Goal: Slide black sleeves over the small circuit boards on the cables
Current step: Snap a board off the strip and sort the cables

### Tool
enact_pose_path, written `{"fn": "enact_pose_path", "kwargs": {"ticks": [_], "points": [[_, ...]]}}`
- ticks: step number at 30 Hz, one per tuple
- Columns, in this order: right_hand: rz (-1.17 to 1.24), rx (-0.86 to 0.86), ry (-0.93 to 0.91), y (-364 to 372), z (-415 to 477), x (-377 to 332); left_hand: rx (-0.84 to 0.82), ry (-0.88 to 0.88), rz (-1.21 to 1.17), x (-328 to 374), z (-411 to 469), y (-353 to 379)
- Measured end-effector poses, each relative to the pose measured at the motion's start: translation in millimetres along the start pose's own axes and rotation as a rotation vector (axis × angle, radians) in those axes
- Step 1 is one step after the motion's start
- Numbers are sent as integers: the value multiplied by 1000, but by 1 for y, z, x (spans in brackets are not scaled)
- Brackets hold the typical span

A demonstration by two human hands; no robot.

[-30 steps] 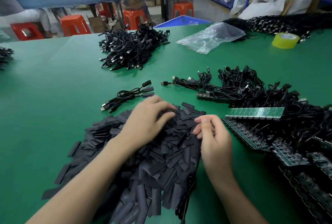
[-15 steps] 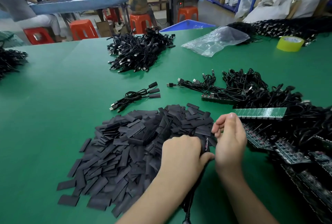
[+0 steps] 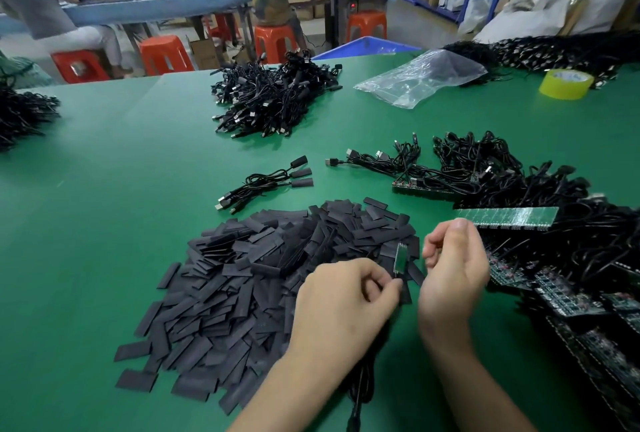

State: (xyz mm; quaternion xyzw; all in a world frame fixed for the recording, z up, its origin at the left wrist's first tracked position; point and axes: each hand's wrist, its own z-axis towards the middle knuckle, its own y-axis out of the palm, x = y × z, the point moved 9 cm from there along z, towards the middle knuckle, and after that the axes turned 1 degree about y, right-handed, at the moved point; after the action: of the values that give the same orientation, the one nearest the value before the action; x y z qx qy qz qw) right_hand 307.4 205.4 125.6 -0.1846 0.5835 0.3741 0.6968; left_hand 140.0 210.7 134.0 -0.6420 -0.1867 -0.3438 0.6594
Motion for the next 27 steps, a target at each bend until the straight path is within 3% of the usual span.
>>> {"fn": "enact_pose_path", "kwargs": {"ticks": [3,7,11,14,17,23,27], "points": [[-89,-233,73,24,-14,7,15,-80,-458,-14,1,-10],[-125,-559,73,56,-32,7,8,-87,-579,-22,4,-16],[-78,-512,119,52,-24,12,44,-11,-373,-31,11,-27],[47,-431,269,47,-22,23,127,59,11,-32,19,-38],[119,-378,366,46,-25,29,82,137,296,-22,24,-26],[158,-388,473,46,-28,37,90,135,351,-20,30,-15],[68,-452,477,49,-30,42,146,48,29,-33,23,-33]]}}
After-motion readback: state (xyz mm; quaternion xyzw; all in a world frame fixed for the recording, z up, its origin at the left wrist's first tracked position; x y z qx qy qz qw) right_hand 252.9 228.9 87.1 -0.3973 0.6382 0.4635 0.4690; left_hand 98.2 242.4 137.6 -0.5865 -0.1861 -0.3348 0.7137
